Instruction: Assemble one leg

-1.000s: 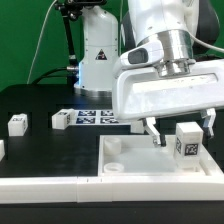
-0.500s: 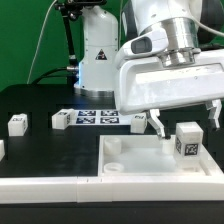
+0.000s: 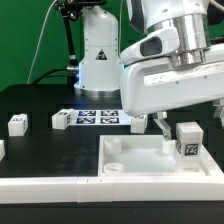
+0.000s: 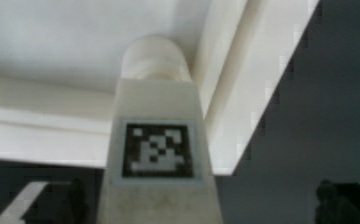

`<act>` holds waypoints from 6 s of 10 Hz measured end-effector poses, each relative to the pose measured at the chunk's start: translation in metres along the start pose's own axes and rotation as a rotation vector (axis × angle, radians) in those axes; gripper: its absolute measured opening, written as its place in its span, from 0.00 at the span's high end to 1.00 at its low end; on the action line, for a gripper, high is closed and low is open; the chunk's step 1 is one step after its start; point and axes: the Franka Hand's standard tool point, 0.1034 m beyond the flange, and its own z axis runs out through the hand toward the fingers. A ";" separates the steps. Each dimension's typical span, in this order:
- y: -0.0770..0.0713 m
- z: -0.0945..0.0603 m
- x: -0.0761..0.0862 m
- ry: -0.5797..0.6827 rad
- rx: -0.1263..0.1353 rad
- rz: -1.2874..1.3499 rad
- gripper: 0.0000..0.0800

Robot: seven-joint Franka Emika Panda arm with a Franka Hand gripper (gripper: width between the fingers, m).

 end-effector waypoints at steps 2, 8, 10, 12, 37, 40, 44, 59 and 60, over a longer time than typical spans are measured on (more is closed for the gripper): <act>0.007 -0.004 0.003 -0.128 0.021 0.024 0.19; 0.009 -0.005 0.008 -0.182 0.008 0.082 0.19; 0.009 -0.004 0.009 -0.178 -0.048 0.085 0.19; 0.012 -0.002 0.009 -0.179 -0.049 0.086 0.19; -0.005 0.004 0.006 -0.073 -0.140 1.417 0.53; -0.004 0.004 0.005 -0.090 -0.122 1.190 0.22; -0.007 0.003 0.006 -0.125 -0.097 0.721 0.19; 0.001 0.001 0.012 -0.145 -0.090 0.143 0.64; 0.002 0.001 0.012 -0.139 -0.091 0.277 0.64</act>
Offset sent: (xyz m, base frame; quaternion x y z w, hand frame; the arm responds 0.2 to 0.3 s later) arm 0.0000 0.0000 0.0000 0.0000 0.0000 0.0000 1.0000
